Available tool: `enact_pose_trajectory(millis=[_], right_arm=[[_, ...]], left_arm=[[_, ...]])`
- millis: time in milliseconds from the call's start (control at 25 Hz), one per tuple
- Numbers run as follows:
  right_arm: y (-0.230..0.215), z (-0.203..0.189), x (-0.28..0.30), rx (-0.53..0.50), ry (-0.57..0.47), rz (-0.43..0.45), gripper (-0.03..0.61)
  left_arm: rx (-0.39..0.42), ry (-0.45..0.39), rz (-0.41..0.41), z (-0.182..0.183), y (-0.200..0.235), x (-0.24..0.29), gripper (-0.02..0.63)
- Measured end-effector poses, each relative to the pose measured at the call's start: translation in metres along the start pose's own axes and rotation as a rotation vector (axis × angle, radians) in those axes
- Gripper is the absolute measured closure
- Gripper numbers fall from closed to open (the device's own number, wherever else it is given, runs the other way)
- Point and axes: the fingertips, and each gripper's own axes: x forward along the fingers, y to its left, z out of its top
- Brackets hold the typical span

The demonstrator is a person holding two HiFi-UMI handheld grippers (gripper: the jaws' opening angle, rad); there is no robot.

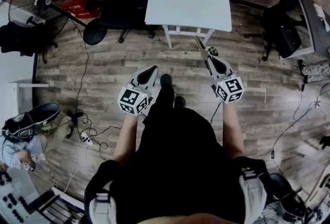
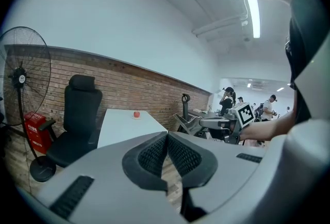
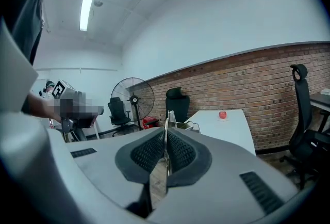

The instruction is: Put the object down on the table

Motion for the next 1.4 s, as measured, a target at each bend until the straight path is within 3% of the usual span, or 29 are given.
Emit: enact_pose_trajectory(millis=[720, 1400], right_arm=[[-0.003, 0.012, 0.049, -0.015, 0.023, -0.019, 0.574], [-0.063, 0.031, 0.1, 0.011, 0.035, -0.125, 0.574]], left_arm=[[-0.024, -0.007, -0.022, 0.009, 0.059, 0.026, 0.594], [-0.008, 0.009, -0.135, 0.043, 0.11, 0.114, 0.594]])
